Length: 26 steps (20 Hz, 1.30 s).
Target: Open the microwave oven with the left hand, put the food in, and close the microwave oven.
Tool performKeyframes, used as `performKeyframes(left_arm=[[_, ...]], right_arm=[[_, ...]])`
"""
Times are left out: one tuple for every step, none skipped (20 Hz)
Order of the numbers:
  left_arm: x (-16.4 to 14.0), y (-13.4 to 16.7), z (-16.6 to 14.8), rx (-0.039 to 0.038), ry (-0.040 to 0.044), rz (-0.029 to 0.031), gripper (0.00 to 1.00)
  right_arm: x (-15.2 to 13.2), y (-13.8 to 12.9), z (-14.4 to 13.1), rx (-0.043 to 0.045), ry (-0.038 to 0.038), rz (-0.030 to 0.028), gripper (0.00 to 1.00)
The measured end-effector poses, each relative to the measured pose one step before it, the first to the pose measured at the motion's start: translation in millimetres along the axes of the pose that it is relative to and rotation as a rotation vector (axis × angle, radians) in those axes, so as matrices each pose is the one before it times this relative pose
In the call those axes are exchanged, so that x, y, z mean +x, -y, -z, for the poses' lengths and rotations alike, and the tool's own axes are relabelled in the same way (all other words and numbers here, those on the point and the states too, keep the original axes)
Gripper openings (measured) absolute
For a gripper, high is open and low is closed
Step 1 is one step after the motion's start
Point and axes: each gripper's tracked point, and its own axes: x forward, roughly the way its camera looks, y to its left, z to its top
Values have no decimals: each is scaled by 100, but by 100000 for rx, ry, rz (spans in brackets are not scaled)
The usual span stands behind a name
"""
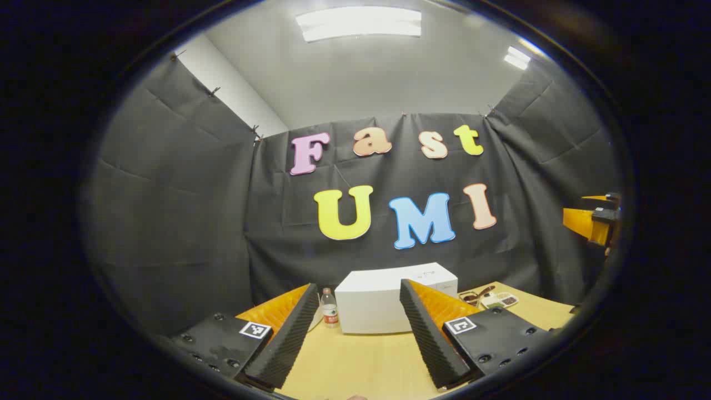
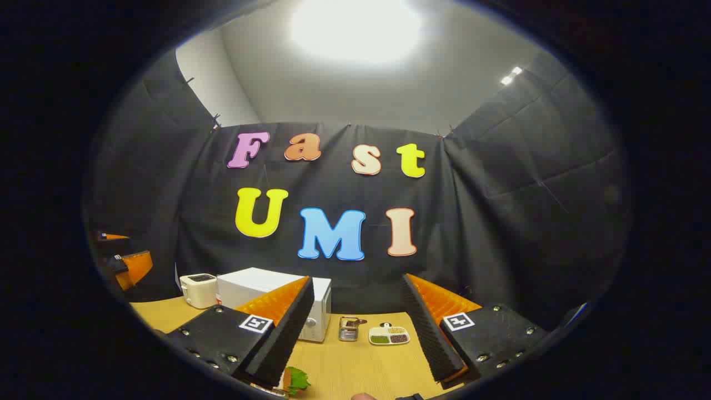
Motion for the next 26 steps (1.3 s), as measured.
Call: performKeyframes(left_arm=[[105, 39, -162, -410, -112, -287, 94], [-27, 75, 16, -257, 232, -145, 97], [-55, 90, -175, 371, 405, -334, 100], [11, 33, -84, 764, 96, -517, 100], [-23, 83, 4, 847, -72, -378, 100], [-16, 58, 96, 491, -249, -190, 97], [-95, 118, 69, 43, -210, -212, 98], [-10, 311, 193, -388, -157, 260, 99], [-98, 317, -99, -620, -207, 376, 100], [17, 270, 35, -496, -202, 118, 100], [20, 141, -190, 141, -200, -679, 100], [-68, 157, 140, 542, 16, -521, 100], [10, 234, -285, 492, 89, -603, 100], [67, 491, -191, 240, 155, -138, 100], [70, 538, -194, -45, 374, -61, 100], [-75, 422, -146, -192, 397, -325, 99], [103, 370, -44, -452, 368, -333, 98], [127, 550, 68, -740, 384, 141, 98], [106, 387, 57, -606, 239, -19, 96], [364, 383, 326, -470, -346, 239, 94], [413, 374, 257, -410, -471, 502, 94], [486, 325, 207, -354, -252, 774, 94], [673, 244, 125, -346, -195, 634, 94], [738, 202, 215, -266, -191, 567, 94], [865, 239, 215, -33, -57, 1081, 96], [1072, 261, 366, 76, -122, 1420, 97]], right_arm=[[107, 114, -32, 232, 59, -41, 96], [2, 123, -27, 389, 138, 74, 95], [-43, 131, -11, 401, -52, -73, 95], [22, 101, 126, 263, -94, -210, 95], [76, 107, 157, -52, -430, -228, 95], [22, 127, 229, -280, -605, -427, 95], [-30, 246, 98, -293, -205, -109, 95], [-1, 243, -64, -160, 102, -97, 95], [30, 218, -31, 122, 211, -213, 95], [20, 102, 130, 104, 46, -398, 96], [16, 199, 70, -95, -41, -383, 95], [-20, 317, 77, -305, 38, -98, 95], [-12, 291, 47, -48, -33, -128, 95], [-6, 52, 41, 574, 11, -770, 95], [-57, -7, 70, 802, 25, -979, 95], [56, 58, 40, 566, 334, -1070, 95], [-36, -40, -108, 224, 900, -1336, 95], [68, 22, -62, -149, 1056, -906, 95], [126, 215, -109, -429, 556, 47, 95], [-2, 136, 110, -213, 113, 177, 95], [10, 63, -110, 164, 248, 97, 95], [55, -8, -73, 156, 111, 335, 95], [90, -5, 18, -39, -186, 314, 95], [158, -91, 57, 31, -326, -153, 96], [188, -224, -134, 216, 77, -270, 95], [347, 76, -103, 105, 94, 756, 95]])
